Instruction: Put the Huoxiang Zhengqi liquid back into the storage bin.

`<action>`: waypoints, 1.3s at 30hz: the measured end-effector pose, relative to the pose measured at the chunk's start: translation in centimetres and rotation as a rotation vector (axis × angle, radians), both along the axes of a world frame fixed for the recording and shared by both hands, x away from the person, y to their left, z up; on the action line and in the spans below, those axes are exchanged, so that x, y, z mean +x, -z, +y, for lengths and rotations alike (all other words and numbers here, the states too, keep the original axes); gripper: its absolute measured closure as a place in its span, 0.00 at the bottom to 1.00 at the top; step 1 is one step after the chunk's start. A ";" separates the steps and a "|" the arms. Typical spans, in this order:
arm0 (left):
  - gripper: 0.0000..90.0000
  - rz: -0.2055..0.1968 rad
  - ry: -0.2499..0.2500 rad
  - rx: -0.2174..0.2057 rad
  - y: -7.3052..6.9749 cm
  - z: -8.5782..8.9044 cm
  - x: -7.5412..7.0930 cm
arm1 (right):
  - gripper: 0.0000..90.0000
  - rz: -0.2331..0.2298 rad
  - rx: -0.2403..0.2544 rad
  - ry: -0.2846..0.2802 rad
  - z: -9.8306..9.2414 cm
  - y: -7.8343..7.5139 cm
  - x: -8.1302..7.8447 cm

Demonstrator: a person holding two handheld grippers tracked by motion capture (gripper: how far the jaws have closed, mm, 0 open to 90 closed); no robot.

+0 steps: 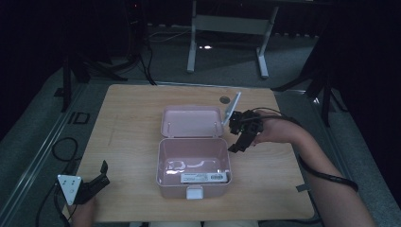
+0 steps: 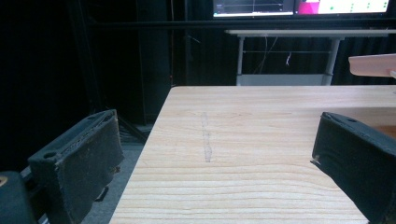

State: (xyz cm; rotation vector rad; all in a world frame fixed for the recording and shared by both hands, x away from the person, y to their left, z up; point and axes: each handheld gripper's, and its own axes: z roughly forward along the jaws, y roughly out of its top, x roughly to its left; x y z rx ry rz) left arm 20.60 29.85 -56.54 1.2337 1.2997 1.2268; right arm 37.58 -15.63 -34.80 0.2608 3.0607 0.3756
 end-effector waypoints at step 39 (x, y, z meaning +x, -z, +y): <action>0.02 -0.003 0.008 0.003 0.0 0.0 0.0 | 0.13 -0.257 0.500 0.535 -13.2 18.5 2.1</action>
